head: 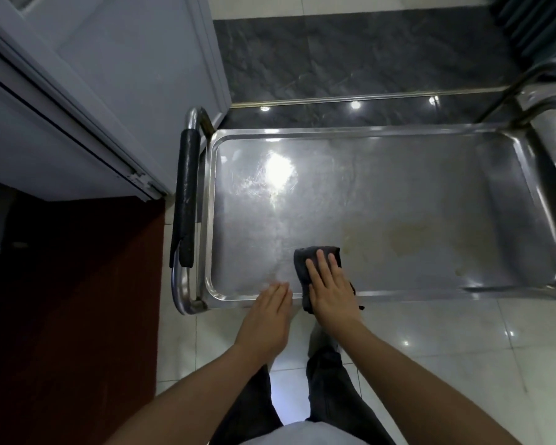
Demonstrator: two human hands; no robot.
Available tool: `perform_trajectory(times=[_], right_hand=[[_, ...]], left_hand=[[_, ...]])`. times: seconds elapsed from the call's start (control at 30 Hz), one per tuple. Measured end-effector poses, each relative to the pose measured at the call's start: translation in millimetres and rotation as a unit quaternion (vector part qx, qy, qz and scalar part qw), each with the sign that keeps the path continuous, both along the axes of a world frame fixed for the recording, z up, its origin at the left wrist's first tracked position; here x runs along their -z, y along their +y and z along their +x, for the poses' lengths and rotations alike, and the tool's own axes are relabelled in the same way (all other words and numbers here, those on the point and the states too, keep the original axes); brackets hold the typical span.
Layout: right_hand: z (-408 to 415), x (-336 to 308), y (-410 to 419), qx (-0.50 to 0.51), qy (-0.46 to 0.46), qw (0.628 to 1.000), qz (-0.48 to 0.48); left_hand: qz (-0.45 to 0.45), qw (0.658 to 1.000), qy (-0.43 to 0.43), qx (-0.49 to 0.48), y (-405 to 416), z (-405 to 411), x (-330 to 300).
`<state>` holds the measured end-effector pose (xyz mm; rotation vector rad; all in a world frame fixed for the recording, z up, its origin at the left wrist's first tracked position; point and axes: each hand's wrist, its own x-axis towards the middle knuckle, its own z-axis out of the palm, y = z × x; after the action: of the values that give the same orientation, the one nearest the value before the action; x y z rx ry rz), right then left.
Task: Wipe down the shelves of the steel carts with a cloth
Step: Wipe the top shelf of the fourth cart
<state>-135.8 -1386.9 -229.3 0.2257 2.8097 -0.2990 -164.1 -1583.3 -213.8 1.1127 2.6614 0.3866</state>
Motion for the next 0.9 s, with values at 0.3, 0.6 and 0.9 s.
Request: perform_trajectory(times=[0.3,0.6,0.9], right_hand=[[-14.6,-3.6,37.7,0.026,-0.007,1.0,-0.001],[-121.8,-11.2,85.1,0.05,-0.004,0.999,-0.008],[-116.7,-7.1,123.1,0.094,0.0,0.995,-0.018]], left_hand=[[-0.012,0.999,-0.032,-0.003,23.5,21.7,2.6],[0.013,0.998,-0.014,-0.064,30.7,35.7,13.7],[-0.043,0.997,-0.041,-0.052,30.7,37.1,14.7]])
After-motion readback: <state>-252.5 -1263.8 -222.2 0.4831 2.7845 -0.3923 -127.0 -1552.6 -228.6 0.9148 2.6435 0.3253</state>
